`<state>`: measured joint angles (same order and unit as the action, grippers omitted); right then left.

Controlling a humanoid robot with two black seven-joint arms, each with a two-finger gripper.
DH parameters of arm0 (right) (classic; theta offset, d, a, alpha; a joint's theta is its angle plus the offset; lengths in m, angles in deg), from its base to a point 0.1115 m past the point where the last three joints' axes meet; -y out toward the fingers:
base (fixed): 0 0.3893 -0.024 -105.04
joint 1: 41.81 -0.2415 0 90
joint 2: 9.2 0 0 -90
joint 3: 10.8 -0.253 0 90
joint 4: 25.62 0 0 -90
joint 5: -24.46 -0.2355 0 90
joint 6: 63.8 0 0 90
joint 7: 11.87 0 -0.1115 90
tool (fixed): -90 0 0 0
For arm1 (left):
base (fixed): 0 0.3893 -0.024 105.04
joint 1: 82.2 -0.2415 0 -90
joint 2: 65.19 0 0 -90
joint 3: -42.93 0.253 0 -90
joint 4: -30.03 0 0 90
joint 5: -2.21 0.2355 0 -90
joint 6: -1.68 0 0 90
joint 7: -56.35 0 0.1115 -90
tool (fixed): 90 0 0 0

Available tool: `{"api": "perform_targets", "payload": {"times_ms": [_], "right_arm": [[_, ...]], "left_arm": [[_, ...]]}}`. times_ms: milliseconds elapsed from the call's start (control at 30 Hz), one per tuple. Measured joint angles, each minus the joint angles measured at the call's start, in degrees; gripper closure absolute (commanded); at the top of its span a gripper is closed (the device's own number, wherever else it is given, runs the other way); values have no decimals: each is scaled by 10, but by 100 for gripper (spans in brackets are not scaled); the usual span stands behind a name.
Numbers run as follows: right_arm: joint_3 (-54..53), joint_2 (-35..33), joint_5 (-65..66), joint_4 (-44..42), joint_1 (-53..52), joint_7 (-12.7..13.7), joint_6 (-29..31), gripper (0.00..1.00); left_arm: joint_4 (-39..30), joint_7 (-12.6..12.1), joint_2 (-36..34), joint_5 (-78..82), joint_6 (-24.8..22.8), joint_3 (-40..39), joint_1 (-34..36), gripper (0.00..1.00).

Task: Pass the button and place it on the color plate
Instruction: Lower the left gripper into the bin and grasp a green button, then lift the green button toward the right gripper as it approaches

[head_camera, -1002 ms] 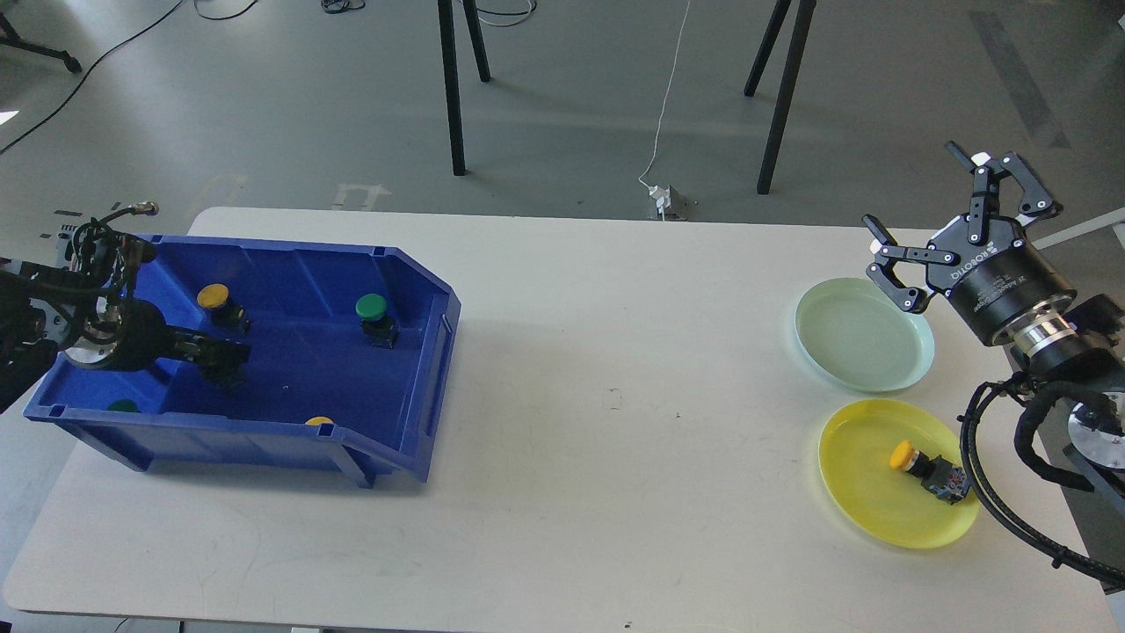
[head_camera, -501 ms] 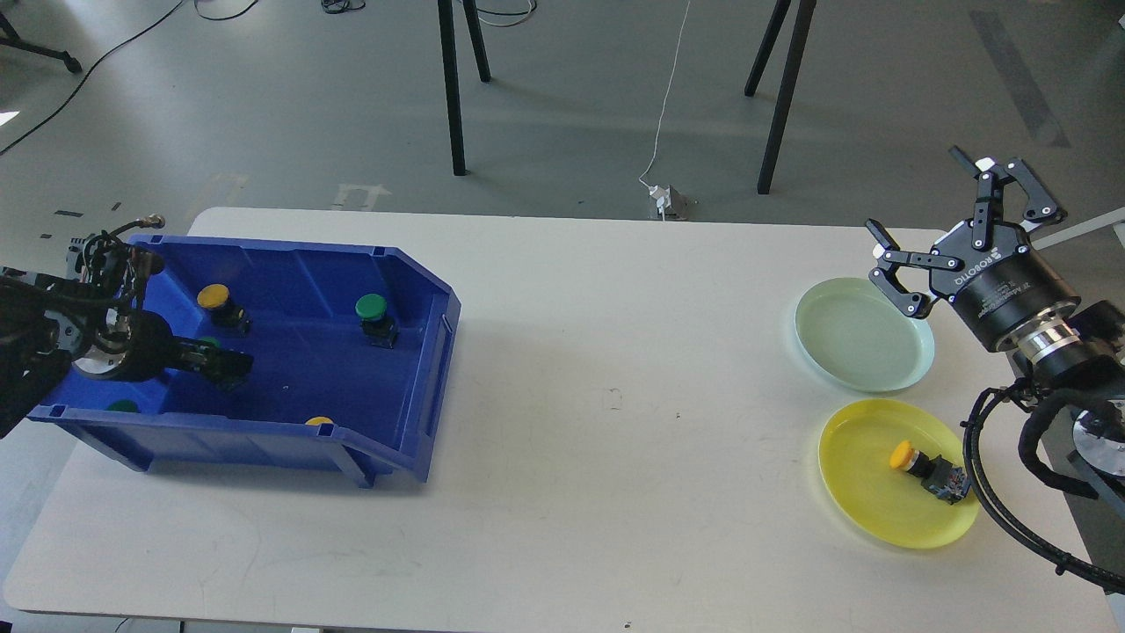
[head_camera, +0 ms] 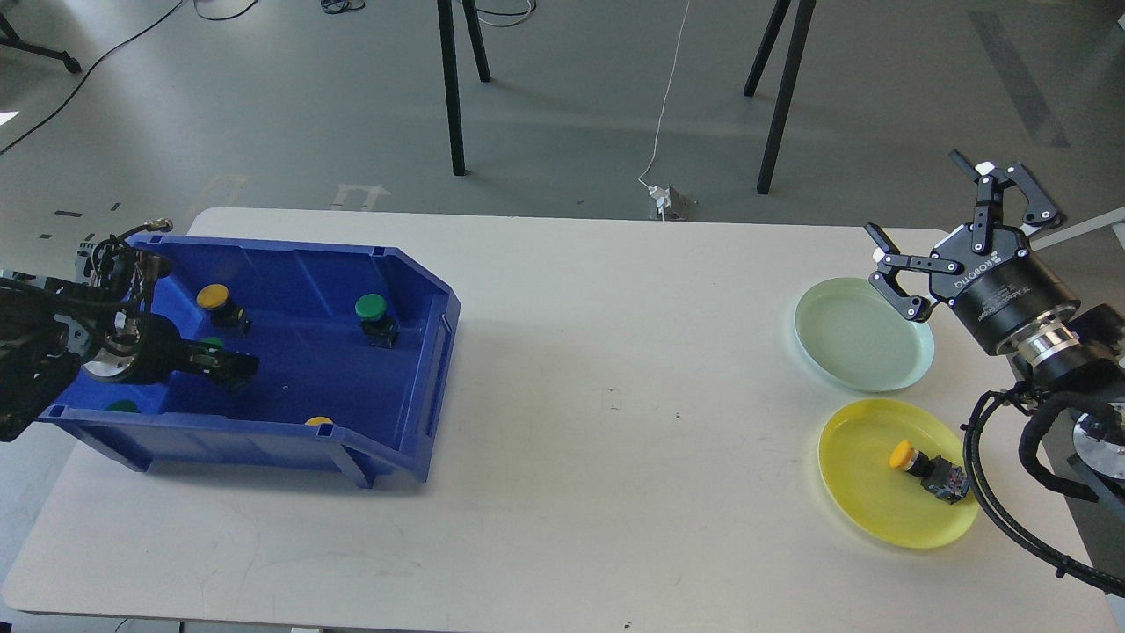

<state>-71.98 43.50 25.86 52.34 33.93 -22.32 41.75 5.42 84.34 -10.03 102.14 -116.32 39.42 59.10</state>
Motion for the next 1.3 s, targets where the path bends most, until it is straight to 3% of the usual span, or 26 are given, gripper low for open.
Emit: {"api": "perform_targets", "payload": {"times_ms": [200, 367, 434, 968, 1302], "right_arm": [[-1, 0, 0, 0, 0, 0, 0, 2], [-1, -1, 0, 0, 1, 0, 0, 2], [-1, -1, 0, 0, 1, 0, 0, 2], [-1, -1, 0, 0, 5, -1, 0, 2], [-1, 2, 1, -3, 5, -1, 0, 2]], "left_arm": [[2, 0, 1, 0, 0, 0, 0, 42], [2, 0, 2, 0, 0, 0, 0, 68], [2, 0, 2, 1, 0, 0, 0, 89], [-36, 0, -17, 0, 0, -5, 9, 90], [-322, 0, -220, -116, 0, -30, 31, 90]]}}
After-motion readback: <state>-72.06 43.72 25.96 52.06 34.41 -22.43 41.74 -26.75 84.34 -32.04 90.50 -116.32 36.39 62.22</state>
